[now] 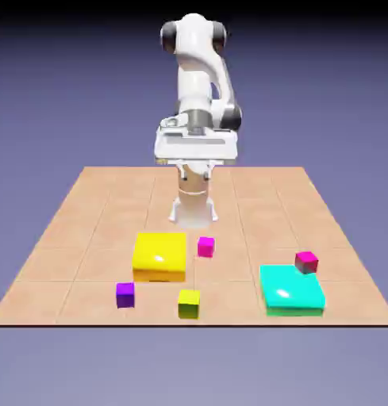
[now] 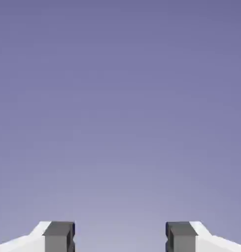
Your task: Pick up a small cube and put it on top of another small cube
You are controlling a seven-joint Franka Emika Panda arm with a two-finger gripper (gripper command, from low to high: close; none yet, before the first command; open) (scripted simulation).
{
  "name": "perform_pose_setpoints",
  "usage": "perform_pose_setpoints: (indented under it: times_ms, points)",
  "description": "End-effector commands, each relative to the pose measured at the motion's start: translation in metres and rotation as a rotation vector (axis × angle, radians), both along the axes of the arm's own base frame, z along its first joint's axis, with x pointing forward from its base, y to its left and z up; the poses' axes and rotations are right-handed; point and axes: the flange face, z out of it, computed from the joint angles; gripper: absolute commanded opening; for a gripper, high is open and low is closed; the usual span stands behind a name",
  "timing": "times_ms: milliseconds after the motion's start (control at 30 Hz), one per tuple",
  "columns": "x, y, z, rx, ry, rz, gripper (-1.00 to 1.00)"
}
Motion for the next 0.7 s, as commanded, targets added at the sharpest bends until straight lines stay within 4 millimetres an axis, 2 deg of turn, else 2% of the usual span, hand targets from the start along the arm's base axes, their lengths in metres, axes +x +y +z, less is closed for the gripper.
perform_pose_setpoints:
  times_ms: [0,333,667]
  points:
    - [0.008,0.004,-0.008,-0.034,0.040,0.041,0.00]
    - [0.070,0.040,-0.104,-0.387,0.436,0.469,0.00]
    - [0.104,0.060,-0.220,-0.764,0.844,0.903,0.00]
